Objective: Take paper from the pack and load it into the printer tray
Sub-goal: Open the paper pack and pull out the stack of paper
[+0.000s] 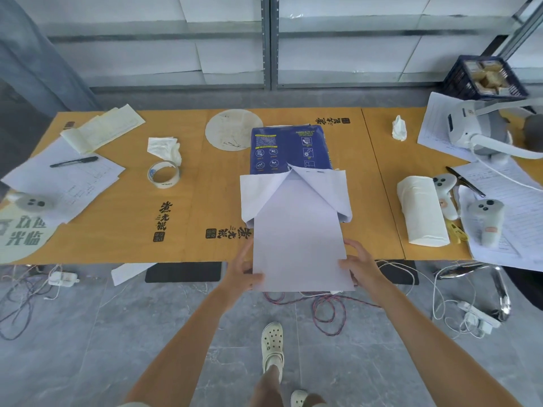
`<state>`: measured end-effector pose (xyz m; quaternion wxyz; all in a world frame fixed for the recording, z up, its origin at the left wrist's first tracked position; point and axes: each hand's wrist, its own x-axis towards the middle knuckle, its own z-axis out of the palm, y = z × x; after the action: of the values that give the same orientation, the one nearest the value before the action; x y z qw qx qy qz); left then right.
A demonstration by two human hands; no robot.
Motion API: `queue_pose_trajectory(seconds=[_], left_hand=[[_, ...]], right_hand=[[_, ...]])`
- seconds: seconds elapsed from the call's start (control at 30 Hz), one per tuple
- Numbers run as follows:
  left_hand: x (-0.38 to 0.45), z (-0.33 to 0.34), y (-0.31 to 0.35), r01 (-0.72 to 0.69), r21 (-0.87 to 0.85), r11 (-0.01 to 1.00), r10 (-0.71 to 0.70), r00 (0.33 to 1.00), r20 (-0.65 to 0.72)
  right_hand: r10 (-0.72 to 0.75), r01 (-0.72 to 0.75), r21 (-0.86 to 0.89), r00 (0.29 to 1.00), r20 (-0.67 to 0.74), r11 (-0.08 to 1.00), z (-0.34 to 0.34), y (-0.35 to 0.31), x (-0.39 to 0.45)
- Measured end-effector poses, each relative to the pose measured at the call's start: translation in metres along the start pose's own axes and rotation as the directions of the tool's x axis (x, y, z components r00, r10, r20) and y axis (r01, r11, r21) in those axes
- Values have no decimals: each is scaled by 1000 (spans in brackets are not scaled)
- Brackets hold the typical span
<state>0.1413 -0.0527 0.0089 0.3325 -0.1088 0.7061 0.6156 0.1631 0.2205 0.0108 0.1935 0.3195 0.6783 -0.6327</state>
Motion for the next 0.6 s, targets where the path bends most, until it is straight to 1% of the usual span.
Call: queue_pose_trajectory(seconds=[0.2, 0.4, 0.47, 0.6], left_hand=[[-56, 20, -20, -39, 4, 999, 39, 998, -45], [-113, 41, -46, -70, 20, 997, 71, 995, -72], [-131, 48, -52, -71, -10, 997, 70, 993, -98], [-158, 56, -53, -89, -129, 988, 70, 987, -145]], right_hand=[[-3, 2, 13, 998, 60, 1000, -12, 29, -40], [-56, 59, -15, 992, 117, 998, -23, 53, -94], [-93, 95, -9, 986, 139, 995, -27, 60, -111], [-165, 160, 41, 971, 172, 986, -33, 59, -140]])
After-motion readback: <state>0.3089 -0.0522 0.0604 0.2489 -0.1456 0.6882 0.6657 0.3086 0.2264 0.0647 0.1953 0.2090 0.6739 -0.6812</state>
